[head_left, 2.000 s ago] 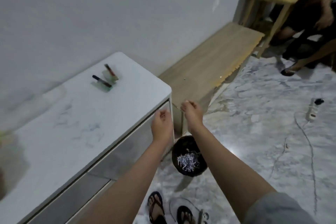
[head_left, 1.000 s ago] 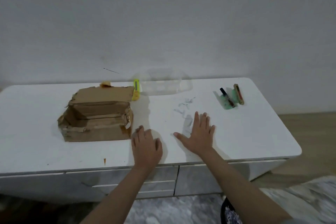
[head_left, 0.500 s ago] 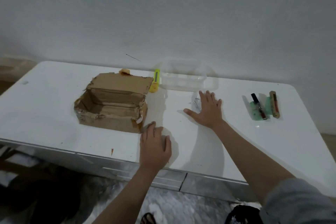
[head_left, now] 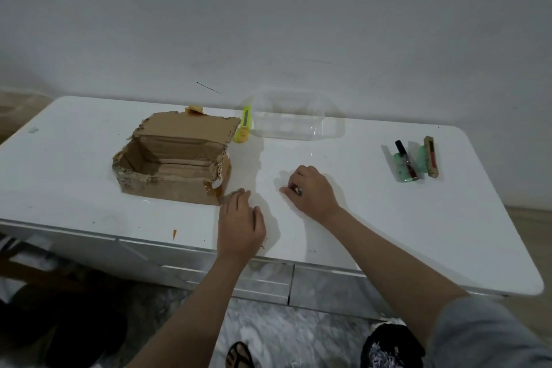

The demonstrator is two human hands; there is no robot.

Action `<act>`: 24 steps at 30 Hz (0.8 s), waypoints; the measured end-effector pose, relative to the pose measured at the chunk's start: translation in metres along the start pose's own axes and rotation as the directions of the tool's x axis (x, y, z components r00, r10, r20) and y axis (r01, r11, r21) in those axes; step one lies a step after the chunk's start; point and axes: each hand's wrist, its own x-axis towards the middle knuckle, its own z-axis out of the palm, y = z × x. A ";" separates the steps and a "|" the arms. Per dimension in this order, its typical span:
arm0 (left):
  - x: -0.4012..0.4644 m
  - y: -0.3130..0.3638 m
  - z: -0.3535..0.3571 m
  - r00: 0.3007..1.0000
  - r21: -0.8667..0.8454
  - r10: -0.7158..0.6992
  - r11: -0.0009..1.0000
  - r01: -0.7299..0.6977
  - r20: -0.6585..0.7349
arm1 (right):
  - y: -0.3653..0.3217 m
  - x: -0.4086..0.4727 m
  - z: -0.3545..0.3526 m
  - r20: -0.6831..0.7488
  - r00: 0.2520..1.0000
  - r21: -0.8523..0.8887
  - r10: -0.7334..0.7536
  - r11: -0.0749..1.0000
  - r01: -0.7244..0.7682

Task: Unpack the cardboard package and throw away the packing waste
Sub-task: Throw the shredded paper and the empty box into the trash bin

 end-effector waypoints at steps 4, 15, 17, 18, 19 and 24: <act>0.000 -0.002 0.002 1.000 -0.003 0.006 1.000 -0.006 -0.012 | -0.005 -0.015 -0.007 0.029 1.000 -0.064 0.004 0.998 -0.002; 0.003 -0.004 0.004 0.999 0.051 0.027 0.998 -0.028 0.019 | -0.001 -0.055 -0.049 -0.099 0.953 0.088 0.288 0.956 -0.280; 0.004 -0.003 0.005 0.999 0.120 0.038 0.992 -0.041 0.024 | 0.002 -0.062 -0.064 -0.154 0.860 0.326 0.486 0.847 -0.420; 0.004 -0.002 0.005 0.999 0.152 0.049 0.987 -0.052 0.025 | 0.004 -0.066 -0.073 -0.159 0.801 0.426 0.577 0.772 -0.471; 0.004 0.000 0.006 0.998 0.169 0.055 0.984 -0.059 0.026 | 0.006 -0.070 -0.082 -0.149 0.739 0.511 0.657 0.691 -0.511; -0.008 0.051 0.019 0.993 0.043 0.119 0.992 -0.120 0.024 | 0.022 -0.096 -0.119 -0.074 0.478 0.792 0.875 0.342 -0.505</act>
